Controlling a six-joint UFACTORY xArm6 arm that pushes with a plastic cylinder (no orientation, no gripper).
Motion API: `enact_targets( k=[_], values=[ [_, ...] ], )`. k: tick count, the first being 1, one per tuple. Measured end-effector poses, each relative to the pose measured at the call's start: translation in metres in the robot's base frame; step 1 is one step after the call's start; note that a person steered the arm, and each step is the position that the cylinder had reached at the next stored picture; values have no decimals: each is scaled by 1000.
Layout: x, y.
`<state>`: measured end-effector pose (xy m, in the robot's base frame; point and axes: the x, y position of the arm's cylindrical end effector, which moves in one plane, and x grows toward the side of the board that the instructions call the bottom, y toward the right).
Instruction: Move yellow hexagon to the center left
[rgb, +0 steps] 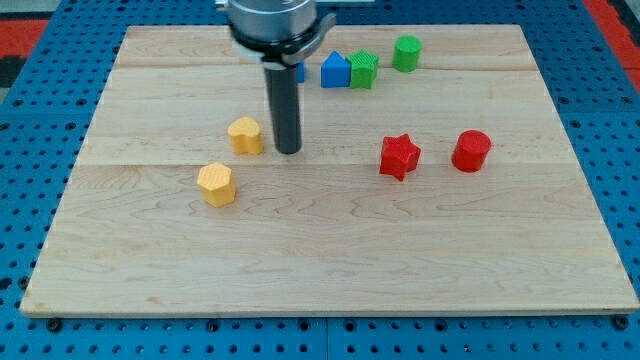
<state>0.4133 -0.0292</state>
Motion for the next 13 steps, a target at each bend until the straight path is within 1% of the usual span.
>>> enact_targets(
  k=[1, 2, 3, 4, 5, 6, 7, 8, 9, 10, 11, 12, 13],
  values=[
    [0, -60],
    [-1, -132],
    [-13, -167],
    [-29, -178],
    [-33, -110],
    [73, -73],
    [86, -8],
    [113, 22],
    [171, -18],
    [121, -62],
    [64, -132],
    [66, -125],
    [64, -65]
  ],
)
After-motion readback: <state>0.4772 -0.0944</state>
